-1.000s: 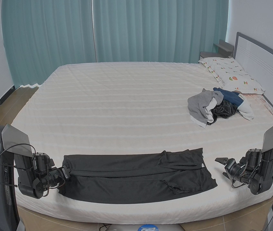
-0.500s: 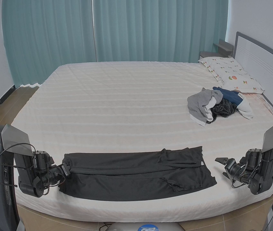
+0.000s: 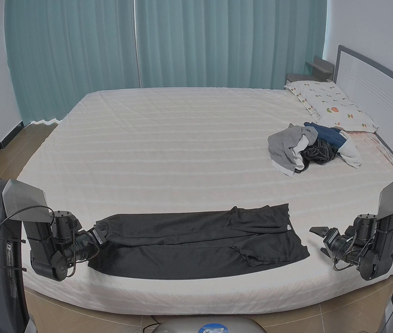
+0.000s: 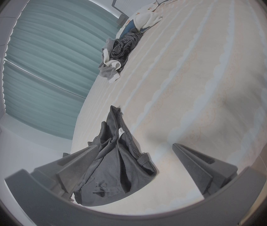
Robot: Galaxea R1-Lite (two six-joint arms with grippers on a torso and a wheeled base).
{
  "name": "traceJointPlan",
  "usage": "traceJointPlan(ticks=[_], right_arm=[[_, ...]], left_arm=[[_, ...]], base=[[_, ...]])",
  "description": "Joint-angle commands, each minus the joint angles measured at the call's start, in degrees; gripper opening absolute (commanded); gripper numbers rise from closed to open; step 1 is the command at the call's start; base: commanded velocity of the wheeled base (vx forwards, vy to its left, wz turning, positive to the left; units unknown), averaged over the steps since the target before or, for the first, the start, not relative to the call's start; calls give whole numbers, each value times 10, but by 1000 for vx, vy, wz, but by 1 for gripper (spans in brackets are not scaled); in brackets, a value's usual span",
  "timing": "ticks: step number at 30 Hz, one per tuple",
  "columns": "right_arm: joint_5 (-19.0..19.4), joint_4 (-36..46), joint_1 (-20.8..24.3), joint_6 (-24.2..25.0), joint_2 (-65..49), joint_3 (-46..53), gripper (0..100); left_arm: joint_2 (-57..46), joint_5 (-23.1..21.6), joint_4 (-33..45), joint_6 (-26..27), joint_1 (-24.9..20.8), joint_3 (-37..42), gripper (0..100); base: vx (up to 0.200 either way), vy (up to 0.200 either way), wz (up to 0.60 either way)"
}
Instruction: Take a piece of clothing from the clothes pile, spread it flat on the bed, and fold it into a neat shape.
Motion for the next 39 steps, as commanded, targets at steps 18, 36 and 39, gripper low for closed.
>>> traceJointPlan(ticks=[18, 36, 39], right_arm=[[0, -6, 0, 0, 0, 0, 100], [-1, -6, 0, 0, 0, 2, 100], [-1, -6, 0, 0, 0, 2, 100]], left_arm=[[-41, 24, 1, -45, -38, -1, 0], [-115, 107, 151, -45, -127, -74, 0], [-119, 115, 199, -45, -148, -100, 0]], base=[[0, -122, 0], [0, -200, 0], [0, -200, 0]])
